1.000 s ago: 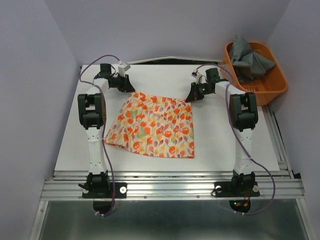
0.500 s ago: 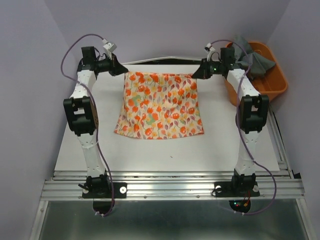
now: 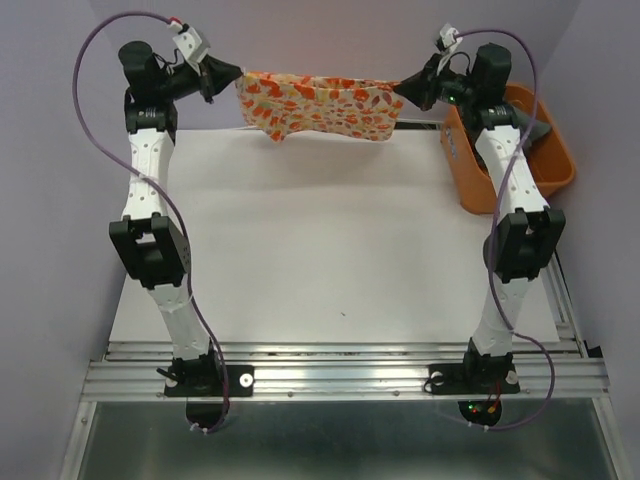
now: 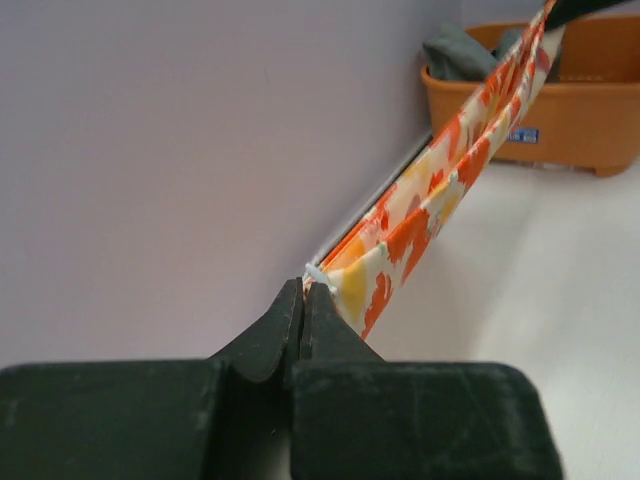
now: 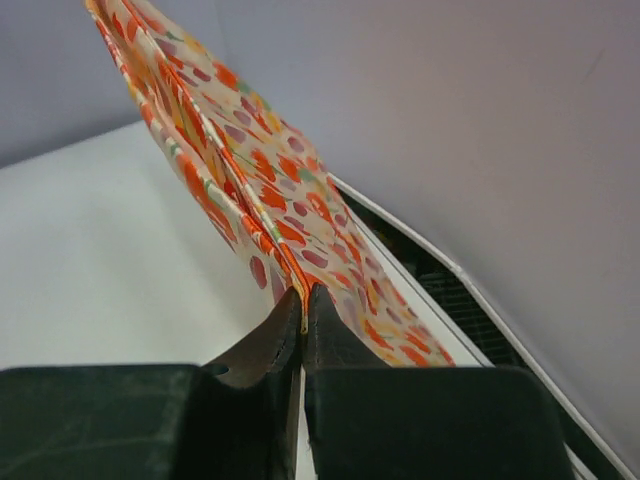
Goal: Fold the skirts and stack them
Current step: Flatten the skirt out, then fold the skirt
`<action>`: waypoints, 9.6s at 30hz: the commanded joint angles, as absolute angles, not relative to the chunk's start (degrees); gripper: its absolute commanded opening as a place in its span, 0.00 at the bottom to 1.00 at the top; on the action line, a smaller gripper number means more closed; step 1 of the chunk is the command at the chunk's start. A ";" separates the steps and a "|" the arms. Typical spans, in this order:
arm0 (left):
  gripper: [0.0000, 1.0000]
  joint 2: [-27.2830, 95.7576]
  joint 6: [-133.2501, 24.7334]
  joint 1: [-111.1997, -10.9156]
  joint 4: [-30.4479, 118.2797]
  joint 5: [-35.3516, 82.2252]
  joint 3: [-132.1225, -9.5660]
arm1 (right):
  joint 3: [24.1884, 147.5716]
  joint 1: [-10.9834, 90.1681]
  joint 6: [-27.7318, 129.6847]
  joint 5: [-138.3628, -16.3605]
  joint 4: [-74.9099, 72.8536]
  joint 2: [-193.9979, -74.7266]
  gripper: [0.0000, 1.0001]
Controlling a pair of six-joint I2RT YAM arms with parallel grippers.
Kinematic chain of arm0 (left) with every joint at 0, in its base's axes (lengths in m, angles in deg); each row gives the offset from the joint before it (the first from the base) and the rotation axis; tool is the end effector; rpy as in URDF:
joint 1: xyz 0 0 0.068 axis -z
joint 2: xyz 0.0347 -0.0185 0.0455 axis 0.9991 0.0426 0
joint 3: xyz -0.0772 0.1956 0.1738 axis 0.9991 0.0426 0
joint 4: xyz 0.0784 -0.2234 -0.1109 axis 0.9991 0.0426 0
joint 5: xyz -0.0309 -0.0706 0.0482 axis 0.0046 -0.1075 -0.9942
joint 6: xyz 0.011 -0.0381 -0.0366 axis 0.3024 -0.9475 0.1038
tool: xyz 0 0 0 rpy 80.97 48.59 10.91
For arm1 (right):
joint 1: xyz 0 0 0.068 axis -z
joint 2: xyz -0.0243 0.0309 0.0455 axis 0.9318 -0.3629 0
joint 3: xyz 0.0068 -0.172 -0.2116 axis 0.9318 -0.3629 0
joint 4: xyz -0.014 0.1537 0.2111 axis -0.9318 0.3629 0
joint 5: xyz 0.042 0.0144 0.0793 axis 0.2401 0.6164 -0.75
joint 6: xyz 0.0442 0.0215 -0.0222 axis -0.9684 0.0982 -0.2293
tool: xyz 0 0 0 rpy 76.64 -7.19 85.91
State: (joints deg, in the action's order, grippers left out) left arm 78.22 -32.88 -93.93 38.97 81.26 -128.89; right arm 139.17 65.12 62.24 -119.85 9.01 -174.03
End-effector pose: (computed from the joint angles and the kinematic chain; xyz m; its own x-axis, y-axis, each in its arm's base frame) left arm 0.4639 0.0191 0.4756 0.4401 0.1187 -0.8901 0.7557 0.4864 0.4385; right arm 0.4829 0.0578 0.4305 0.0199 -0.0486 -0.9986 -0.8064 0.5896 -0.0448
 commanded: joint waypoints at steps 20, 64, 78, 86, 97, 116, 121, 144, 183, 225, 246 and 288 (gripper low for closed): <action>0.75 32.93 50.86 -94.24 95.42 68.34 -59.67 | 67.02 54.04 121.72 -109.01 29.07 -123.42 0.93; 0.13 41.55 86.68 -86.52 64.64 49.81 -39.20 | 48.48 43.84 158.19 -104.53 -5.76 -143.55 0.01; 0.90 23.79 77.57 -62.78 78.45 52.17 -36.46 | 60.76 53.60 146.58 -86.69 1.54 -142.05 0.75; 0.77 32.10 37.86 -68.02 79.46 60.61 -58.58 | 85.63 52.29 110.82 -90.37 14.62 -150.65 0.78; 0.60 69.56 -4.88 -83.59 67.03 46.75 -88.92 | 99.72 47.45 79.85 -92.93 25.36 -166.65 0.59; 0.40 61.96 4.00 -70.96 74.40 41.35 -64.60 | 126.93 47.45 90.57 -78.42 18.59 -192.76 0.59; 0.80 54.12 -7.95 -69.54 71.60 48.65 -66.69 | 121.56 47.45 95.92 -81.39 19.03 -182.51 0.61; 0.73 32.65 34.14 -67.25 67.75 37.94 -34.98 | 57.37 41.74 122.47 -94.33 28.18 -128.17 0.55; 0.00 52.36 30.20 -72.69 90.39 50.15 -69.80 | 60.07 42.17 113.78 -89.67 19.73 -132.09 0.01; 0.52 66.05 -21.14 -83.51 63.24 56.57 -72.59 | 69.66 46.92 115.89 -94.68 22.72 -142.14 0.01; 0.00 48.06 -10.01 -84.92 72.19 62.98 -69.08 | 68.69 46.92 117.55 -94.16 24.57 -137.84 0.01; 0.47 45.30 15.49 -63.75 75.55 47.53 -52.47 | 44.17 37.61 133.13 -92.42 37.05 -108.66 0.70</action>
State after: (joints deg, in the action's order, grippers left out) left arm 43.36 18.60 -66.74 77.94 49.00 -51.36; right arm 43.72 37.93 135.85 -96.59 37.07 -111.65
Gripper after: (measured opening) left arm 0.471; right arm 0.688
